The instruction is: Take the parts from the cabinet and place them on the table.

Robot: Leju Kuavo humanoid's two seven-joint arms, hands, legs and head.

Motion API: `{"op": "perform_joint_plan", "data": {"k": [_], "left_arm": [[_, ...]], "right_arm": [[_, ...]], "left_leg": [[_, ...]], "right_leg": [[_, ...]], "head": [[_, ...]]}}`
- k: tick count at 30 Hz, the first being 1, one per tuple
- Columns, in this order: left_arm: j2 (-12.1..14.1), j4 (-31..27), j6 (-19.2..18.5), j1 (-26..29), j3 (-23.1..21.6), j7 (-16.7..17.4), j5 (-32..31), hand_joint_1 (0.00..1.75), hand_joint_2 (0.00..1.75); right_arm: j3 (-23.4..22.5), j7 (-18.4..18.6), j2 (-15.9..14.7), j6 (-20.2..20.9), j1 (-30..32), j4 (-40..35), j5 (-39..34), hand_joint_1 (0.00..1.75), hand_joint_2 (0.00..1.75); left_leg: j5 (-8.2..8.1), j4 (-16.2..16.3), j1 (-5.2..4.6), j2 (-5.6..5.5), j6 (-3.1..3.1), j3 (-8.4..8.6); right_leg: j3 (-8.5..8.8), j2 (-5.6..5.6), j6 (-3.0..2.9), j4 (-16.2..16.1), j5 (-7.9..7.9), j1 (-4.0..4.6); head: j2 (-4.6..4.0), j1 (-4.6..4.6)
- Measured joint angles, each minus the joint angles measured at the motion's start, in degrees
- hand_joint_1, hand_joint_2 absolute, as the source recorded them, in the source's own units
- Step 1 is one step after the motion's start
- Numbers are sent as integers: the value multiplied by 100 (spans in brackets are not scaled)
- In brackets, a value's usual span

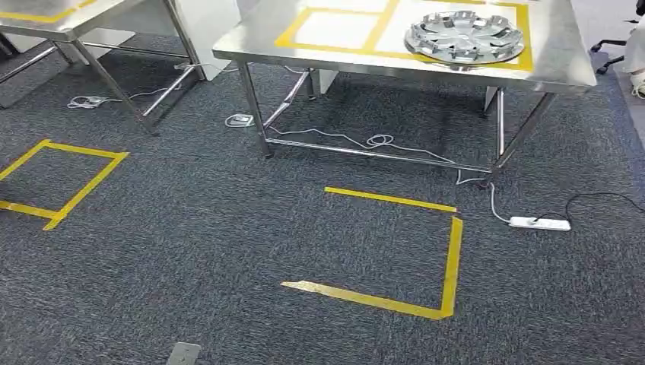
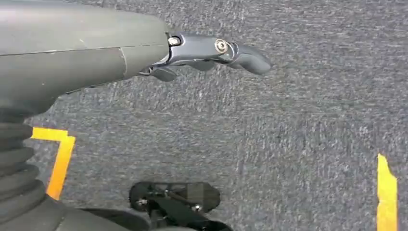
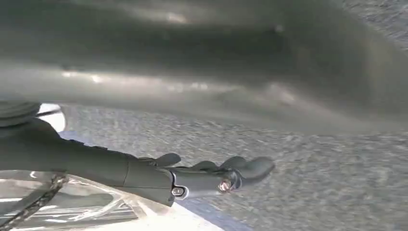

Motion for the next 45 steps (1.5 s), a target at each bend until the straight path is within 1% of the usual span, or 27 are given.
{"op": "perform_joint_plan", "data": {"k": [6,8,10,11,13,14,15,17,19,20,21,22,24,25,26,27,29,30,32,33,35,36,37,39,40,41,45], "left_arm": [[-33,9,0,-5,0,0,-24,0,0],[-39,11,0,-6,0,-2,-24,0,0],[-42,11,-2,-7,0,-15,-20,0,0],[-44,11,-2,-8,0,-20,-20,0,0],[-39,11,-2,-10,0,-20,-18,0,0],[-39,11,-2,-12,0,-20,-20,0,0],[-44,11,-2,-15,0,-20,-24,0,0],[-52,11,0,-16,0,-20,-24,0,0],[-59,15,-2,-10,0,-20,-26,0,0],[-64,22,-2,0,0,-20,-26,0,0],[-63,28,-2,6,0,-20,-26,0,0],[-63,28,-4,6,0,-20,-26,0,0],[-70,28,-11,0,2,-20,-26,0,0],[-64,28,-13,-5,2,-20,-26,0,0],[-59,28,-11,-16,2,-20,-24,0,0],[-59,28,-9,-14,2,-20,-24,0,0],[-59,31,-9,15,4,-20,-24,0,0],[-50,31,-7,20,9,-20,-24,0,0],[-50,31,-7,22,9,-20,-24,0,0],[-52,31,-7,0,9,-20,-24,0,0],[-52,31,-7,-11,9,-20,-24,0,0],[-52,31,-7,2,9,-20,-24,0,0],[-52,31,-7,11,9,-20,-24,0,0],[-50,31,-7,12,11,-22,-24,0,0],[-50,31,-7,2,11,-22,-24,0,0],[-46,31,-11,-26,11,-22,-22,0,0],[-28,31,-72,-37,15,-9,-20,0,0]], "right_arm": [[0,2,-20,2,-7,-2,0,0,0],[0,4,-22,2,-5,-2,7,0,0],[0,18,-22,0,-7,-2,18,0,0],[0,30,-24,-4,-6,-2,22,0,0],[0,39,-22,-2,-5,-2,20,0,0],[0,39,-22,-4,-9,-2,20,0,0],[-2,39,-24,-4,-11,-2,20,0,0],[-2,42,-31,-9,-21,-2,24,0,0],[0,50,-42,-11,-26,-2,28,0,0],[-2,57,-44,-13,-17,-2,28,0,0],[-2,63,-44,-15,-7,-2,31,0,0],[-2,74,-46,-15,-3,-2,39,0,0],[-2,90,-50,-20,-6,-2,53,0,0],[-2,94,-48,-17,-13,-2,59,0,0],[0,96,-46,-19,-21,2,61,0,0],[2,96,-46,-22,-14,2,63,0,0],[-2,109,-46,-22,-11,2,53,0,0],[0,107,-46,-22,-7,2,63,0,0],[0,105,-48,-37,-14,0,70,0,0],[-2,105,-48,-37,-4,0,72,0,0],[-2,107,-50,-37,23,0,72,0,0],[-2,109,-50,-37,23,0,72,0,0],[-2,109,-48,-39,16,0,74,0,0],[0,109,-48,-39,-6,0,87,0,0],[2,109,-48,-41,-15,0,101,0,0],[2,107,-37,-41,-14,2,101,0,0],[9,122,-39,-63,-81,2,122,0,0]], "left_leg": [[28,-72,9,1,-10,31],[36,-85,13,1,-46,30],[28,-98,24,1,-158,31],[25,-95,24,1,-169,30],[1,-58,-13,12,-71,16],[36,-145,-24,14,-21,41],[142,-367,28,13,-17,167],[225,-549,58,5,-21,274],[234,-526,63,-28,-24,247],[228,-517,63,-52,-24,245],[218,-500,70,-93,-37,241],[202,-470,86,-147,-62,235],[142,-362,139,-273,-152,218],[104,-290,143,-320,-210,189],[67,-204,110,-369,-256,124],[89,-202,105,-414,-265,112],[135,-228,121,-512,-309,69],[114,-210,137,-560,-328,64],[-160,198,101,6,-349,-118],[-392,637,101,154,-360,-327],[-765,1559,101,262,-349,-740],[-751,1669,100,270,-326,-777],[-608,1522,93,275,-295,-683],[-139,631,42,352,-182,-217],[40,120,-25,621,-84,55],[-62,-80,-99,888,-49,143],[-20,-191,-98,585,-12,96]], "right_leg": [[2,-1,-59,3,-19,27],[0,-3,-71,5,-20,33],[-2,-2,-72,5,-19,35],[-1,-3,-71,3,-19,32],[16,-14,-34,-53,8,-14],[59,-17,2,-112,32,-3],[97,-28,18,-169,28,36],[-74,-38,37,183,-226,23],[-476,-39,83,1010,-611,13],[-608,-40,110,1264,-660,7],[-640,-41,137,1288,-579,-2],[-544,-37,161,1067,-373,-19],[-67,53,220,129,134,-74],[83,336,253,-105,22,-100],[80,354,135,-138,12,-55],[82,260,21,-96,16,-55],[90,145,-56,-51,30,-29],[79,64,-98,-63,45,-70],[83,-63,-180,-71,48,-40],[74,-147,-195,-71,44,-19],[65,-359,-222,-70,27,22],[67,-447,-228,-70,23,39],[71,-523,-235,-70,17,54],[96,-670,-238,-71,5,81],[112,-733,-232,-74,-1,83],[115,-801,-200,-61,-25,123],[187,-1095,-88,-121,-32,135]], "head": [[0,4],[0,7],[0,4],[0,7],[0,-2],[-2,-2],[0,0],[-2,53],[0,59],[-2,44],[0,55],[-2,48],[-2,50],[-2,61],[0,110],[-2,76],[-2,66],[-2,55],[0,-9],[-2,-15],[0,-11],[-2,-17],[-2,-15],[0,-17],[0,-15],[-2,-9],[-2,-28]]}}
